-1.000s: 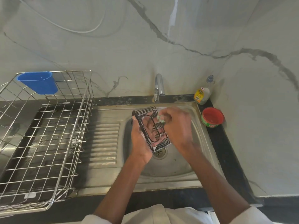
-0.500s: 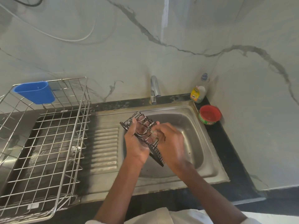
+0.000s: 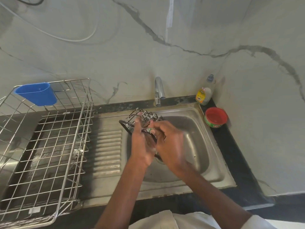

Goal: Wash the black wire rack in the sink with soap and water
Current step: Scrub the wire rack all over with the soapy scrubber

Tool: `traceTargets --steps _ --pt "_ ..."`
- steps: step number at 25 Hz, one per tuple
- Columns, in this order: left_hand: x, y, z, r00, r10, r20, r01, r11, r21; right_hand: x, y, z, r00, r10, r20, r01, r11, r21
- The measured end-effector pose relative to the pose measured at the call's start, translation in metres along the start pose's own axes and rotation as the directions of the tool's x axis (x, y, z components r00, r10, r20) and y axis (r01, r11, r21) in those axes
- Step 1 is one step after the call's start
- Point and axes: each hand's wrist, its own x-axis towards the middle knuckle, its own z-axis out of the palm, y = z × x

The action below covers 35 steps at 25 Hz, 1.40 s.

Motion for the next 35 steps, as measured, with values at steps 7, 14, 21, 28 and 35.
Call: traceTargets --steps 7,14,21,28,35 --pt "-0.008 -0.003 0.006 0.981 -0.190 0.029 0.189 0.923 -0.335 -0.018 0.000 0.013 0.998 -0.050 -0.038 0.044 0.987 -0.155" --pt "0.013 0.003 -0.007 0.990 -0.141 -0.024 0.102 0.818 -0.566 -0.030 0.029 -0.007 0.990 0.138 -0.028 -0.141 0.968 -0.206" --pt "0.010 0.001 -0.009 0.993 -0.120 0.022 0.114 0.846 -0.520 -0.018 0.032 -0.003 0.995 0.079 -0.061 -0.089 0.980 -0.179" --pt "0.000 -0.001 -0.010 0.979 -0.197 0.054 0.202 0.892 -0.404 -0.014 0.001 0.012 0.949 -0.296 0.106 0.304 0.949 -0.077" --pt "-0.004 0.001 -0.003 0.992 -0.120 0.044 0.126 0.977 -0.174 0.012 0.011 -0.005 0.985 -0.162 0.057 0.168 0.977 -0.129"
